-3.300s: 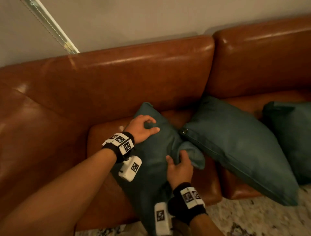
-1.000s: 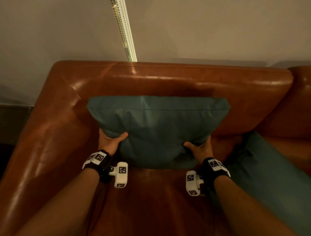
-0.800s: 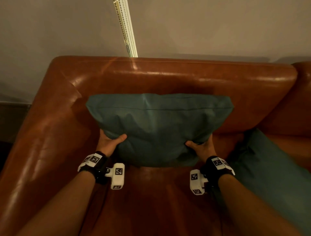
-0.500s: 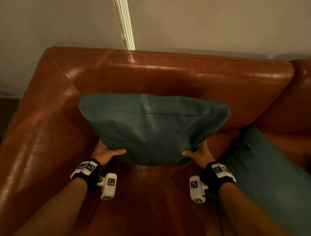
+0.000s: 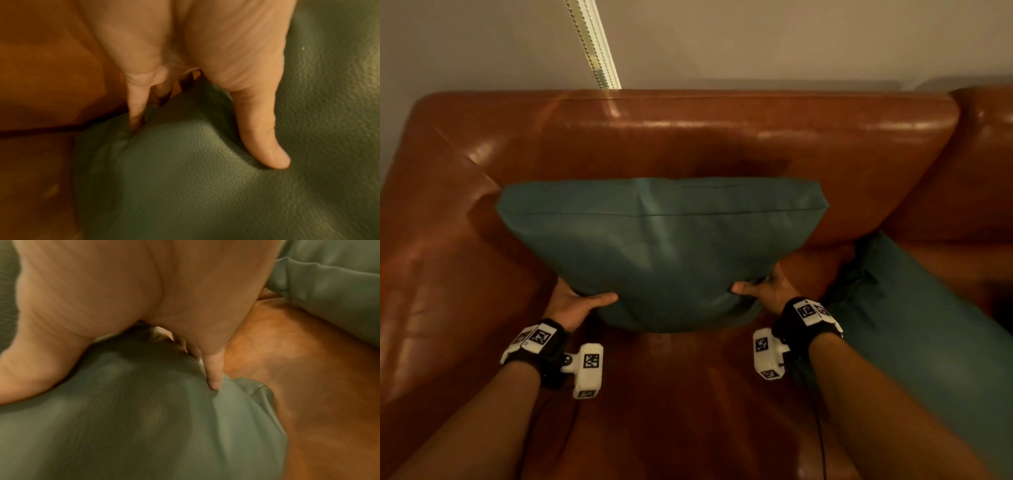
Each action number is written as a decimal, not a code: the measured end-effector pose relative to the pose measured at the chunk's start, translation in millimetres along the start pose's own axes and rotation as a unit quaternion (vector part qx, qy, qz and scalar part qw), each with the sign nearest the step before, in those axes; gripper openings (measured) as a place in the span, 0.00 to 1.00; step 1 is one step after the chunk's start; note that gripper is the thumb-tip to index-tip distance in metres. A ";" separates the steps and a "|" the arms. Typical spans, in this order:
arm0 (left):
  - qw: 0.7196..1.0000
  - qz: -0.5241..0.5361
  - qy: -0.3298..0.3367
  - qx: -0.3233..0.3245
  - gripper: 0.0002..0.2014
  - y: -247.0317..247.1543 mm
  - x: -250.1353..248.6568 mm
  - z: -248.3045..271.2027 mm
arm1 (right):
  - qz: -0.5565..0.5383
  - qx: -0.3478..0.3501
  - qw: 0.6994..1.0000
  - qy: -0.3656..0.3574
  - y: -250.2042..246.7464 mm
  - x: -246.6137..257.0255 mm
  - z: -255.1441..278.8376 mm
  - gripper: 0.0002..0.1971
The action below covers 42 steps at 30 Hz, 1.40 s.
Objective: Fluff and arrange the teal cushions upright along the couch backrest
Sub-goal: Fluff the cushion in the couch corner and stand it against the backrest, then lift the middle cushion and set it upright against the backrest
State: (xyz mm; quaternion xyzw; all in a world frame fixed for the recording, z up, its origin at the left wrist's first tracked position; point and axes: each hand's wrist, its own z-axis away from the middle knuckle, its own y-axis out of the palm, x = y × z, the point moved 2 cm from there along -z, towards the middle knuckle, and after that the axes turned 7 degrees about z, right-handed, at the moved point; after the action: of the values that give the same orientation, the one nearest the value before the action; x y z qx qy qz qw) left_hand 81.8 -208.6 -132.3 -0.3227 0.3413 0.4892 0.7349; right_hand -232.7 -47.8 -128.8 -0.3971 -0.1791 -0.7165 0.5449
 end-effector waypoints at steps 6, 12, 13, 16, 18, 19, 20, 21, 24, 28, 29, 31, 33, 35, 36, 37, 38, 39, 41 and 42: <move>0.999 0.005 -0.026 -0.018 0.37 -2.2 5.9 6.3 | 0.000 0.003 1.000 -0.007 -4.1 -1.8 7.4 0.74; 0.998 0.026 -0.038 -0.036 0.35 13.7 11.1 25.0 | -0.005 -0.004 1.000 -0.001 -22.7 -9.1 14.4 0.55; 0.998 0.029 -0.040 -0.044 0.33 16.8 9.0 26.8 | -0.002 -0.003 1.000 -0.016 -26.1 -8.0 14.8 0.55; 0.996 0.024 -0.043 -0.076 0.33 26.0 5.3 33.3 | 0.016 0.049 0.998 -0.048 -46.7 -3.9 23.7 0.63; 0.993 0.021 -0.058 -0.103 0.32 32.2 14.5 43.0 | 0.055 0.032 0.997 -0.045 -80.0 -10.3 35.6 0.59; 0.988 0.023 -0.072 -0.135 0.33 34.7 20.5 49.9 | 0.081 0.009 0.996 -0.033 -99.9 -16.0 43.4 0.52; 0.982 0.025 -0.090 -0.165 0.36 40.1 28.0 59.6 | 0.103 -0.012 0.994 -0.016 -122.4 -25.0 52.6 0.46; 0.975 0.011 -0.108 -0.194 0.38 49.8 38.6 69.6 | 0.128 -0.035 0.991 0.005 -145.7 -37.5 61.0 0.41; 0.979 -0.006 -0.121 -0.164 0.31 124.2 57.4 108.5 | 0.200 -0.126 0.970 0.062 -215.2 -84.0 88.1 0.32; 0.986 0.014 -0.164 -0.019 0.22 258.6 74.5 155.5 | 0.242 -0.237 0.935 0.103 -291.0 -135.2 120.2 0.33; 0.988 -0.024 -0.155 0.013 0.22 287.3 72.9 161.1 | 0.247 -0.243 0.928 0.135 -306.9 -145.9 126.6 0.37; 0.983 -0.085 -0.151 0.065 0.29 330.8 65.0 167.8 | 0.232 -0.253 0.914 0.215 -334.9 -170.0 137.6 0.48; 0.968 -0.108 -0.180 0.137 0.37 363.2 70.9 167.7 | 0.204 -0.252 0.905 0.274 -354.6 -192.8 144.7 0.57; 0.957 -0.159 -0.188 0.155 0.45 374.1 84.0 160.8 | 0.165 -0.238 0.905 0.312 -363.7 -211.8 146.4 0.61; 0.953 -0.197 -0.176 0.147 0.45 374.9 88.9 158.0 | 0.151 -0.230 0.905 0.324 -365.0 -217.7 146.4 0.62; 0.953 -0.220 -0.168 0.126 0.45 375.6 94.3 152.8 | 0.143 -0.222 0.907 0.327 -365.4 -221.1 145.7 0.61; 0.953 -0.235 -0.157 0.112 0.43 376.7 95.0 149.3 | 0.133 -0.222 0.910 0.323 -365.9 -222.9 143.6 0.60; 0.955 -0.242 -0.138 0.105 0.38 379.8 90.4 150.1 | 0.120 -0.228 0.913 0.317 -366.7 -220.9 142.7 0.59; 0.957 -0.251 -0.083 0.118 0.20 388.9 74.7 158.4 | 0.105 -0.247 0.914 0.303 -372.2 -214.1 140.8 0.51; 0.957 -0.253 -0.056 0.131 0.11 394.1 67.8 163.7 | 0.106 -0.258 0.912 0.301 -376.3 -210.2 140.9 0.44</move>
State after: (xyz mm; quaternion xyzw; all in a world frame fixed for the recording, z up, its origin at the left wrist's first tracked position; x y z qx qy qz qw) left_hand -238.5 80.9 -151.5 -0.2715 0.2680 0.2559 0.8882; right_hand -508.4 312.3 -135.6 -0.3059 0.2280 -0.7611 0.5245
